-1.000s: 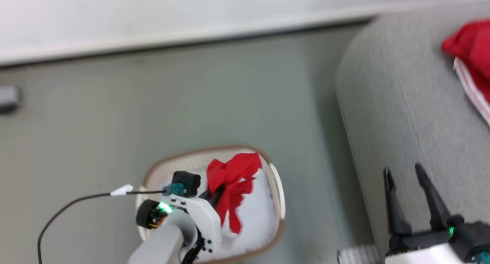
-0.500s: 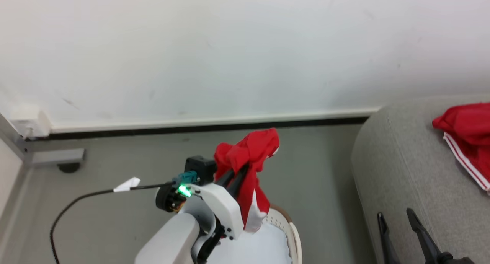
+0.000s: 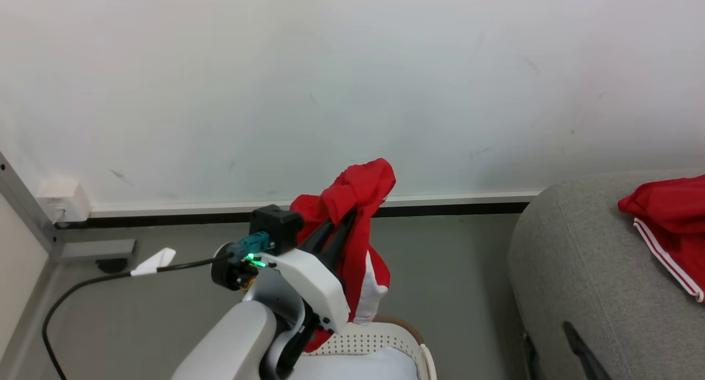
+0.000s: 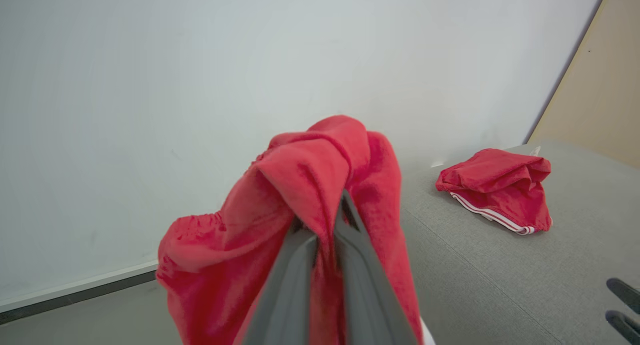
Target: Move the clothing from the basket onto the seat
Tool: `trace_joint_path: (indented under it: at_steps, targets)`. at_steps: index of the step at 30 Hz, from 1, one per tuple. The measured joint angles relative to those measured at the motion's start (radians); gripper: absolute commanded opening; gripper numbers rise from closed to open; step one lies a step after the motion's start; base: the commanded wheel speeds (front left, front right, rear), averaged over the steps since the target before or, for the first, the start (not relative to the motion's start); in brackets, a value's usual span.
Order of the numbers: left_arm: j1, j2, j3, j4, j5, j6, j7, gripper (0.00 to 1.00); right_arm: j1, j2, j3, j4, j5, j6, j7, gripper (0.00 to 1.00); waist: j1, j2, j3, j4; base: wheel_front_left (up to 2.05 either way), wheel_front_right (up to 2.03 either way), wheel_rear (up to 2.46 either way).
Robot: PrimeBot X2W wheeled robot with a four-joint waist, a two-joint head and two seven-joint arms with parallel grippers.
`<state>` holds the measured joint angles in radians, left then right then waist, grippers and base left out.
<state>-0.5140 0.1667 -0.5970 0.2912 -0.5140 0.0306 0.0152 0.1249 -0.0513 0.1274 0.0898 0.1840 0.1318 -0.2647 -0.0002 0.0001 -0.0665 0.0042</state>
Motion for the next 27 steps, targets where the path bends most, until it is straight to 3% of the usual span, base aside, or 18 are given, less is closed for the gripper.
trace_joint_path:
  at_steps: [14,27]
  targets:
    - [0.023,-0.014,-0.032,-0.128,0.004,0.050,0.040,0.00,-0.110,-0.055,0.350,-0.008,-0.074,0.000,0.000,1.00,0.0001,0.0000,0.007,-0.017,0.00,0.00,0.00]
    - [0.009,-0.073,-0.110,-0.131,0.011,0.045,0.057,0.00,-0.384,-0.004,0.392,0.233,-0.127,0.000,0.000,1.00,0.0002,0.0000,0.014,0.011,0.00,0.00,0.00]
